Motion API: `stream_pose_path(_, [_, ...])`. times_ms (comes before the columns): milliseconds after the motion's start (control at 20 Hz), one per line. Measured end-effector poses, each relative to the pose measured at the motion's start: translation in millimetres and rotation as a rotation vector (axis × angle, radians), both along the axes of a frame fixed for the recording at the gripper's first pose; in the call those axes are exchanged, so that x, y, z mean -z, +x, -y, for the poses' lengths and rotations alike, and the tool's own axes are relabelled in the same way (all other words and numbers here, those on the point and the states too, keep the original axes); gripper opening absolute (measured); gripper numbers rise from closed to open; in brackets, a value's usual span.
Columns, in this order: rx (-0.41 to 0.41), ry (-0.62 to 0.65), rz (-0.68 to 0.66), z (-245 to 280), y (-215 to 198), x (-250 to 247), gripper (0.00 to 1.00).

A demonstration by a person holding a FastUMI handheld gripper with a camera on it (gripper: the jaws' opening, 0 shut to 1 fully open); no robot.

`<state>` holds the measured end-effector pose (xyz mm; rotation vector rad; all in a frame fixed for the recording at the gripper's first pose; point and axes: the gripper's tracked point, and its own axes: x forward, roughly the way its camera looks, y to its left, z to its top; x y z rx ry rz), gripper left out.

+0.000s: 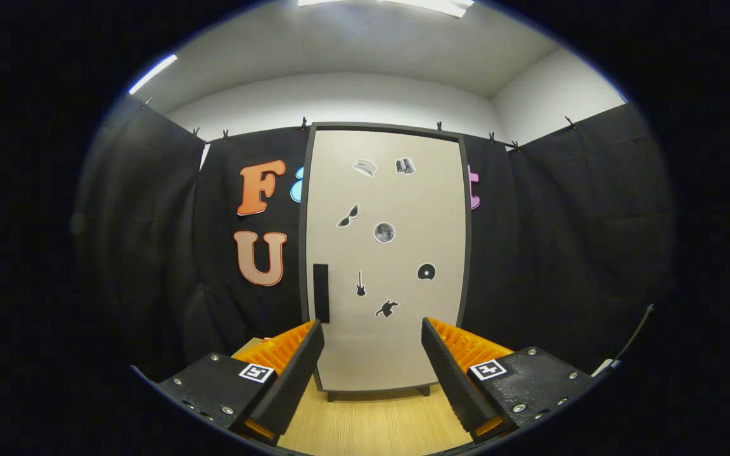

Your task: Open the shoe cabinet door, grab the shoes and put them into the shoe cabinet, then close the shoe cabinet door.

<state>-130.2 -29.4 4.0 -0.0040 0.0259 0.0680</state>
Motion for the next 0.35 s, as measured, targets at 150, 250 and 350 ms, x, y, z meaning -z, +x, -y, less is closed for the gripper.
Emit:
stream_pose_path(150, [-0.008, -0.009, 0.0, -0.7, -2.3, -0.3, 0.97])
stream_pose_path(250, [0.0, -0.013, 0.004, 0.8, -4.5, -1.2, 0.97])
stream_pose_path(350, [0.002, 0.002, 0.005, 2.3, -7.0, -2.0, 0.96])
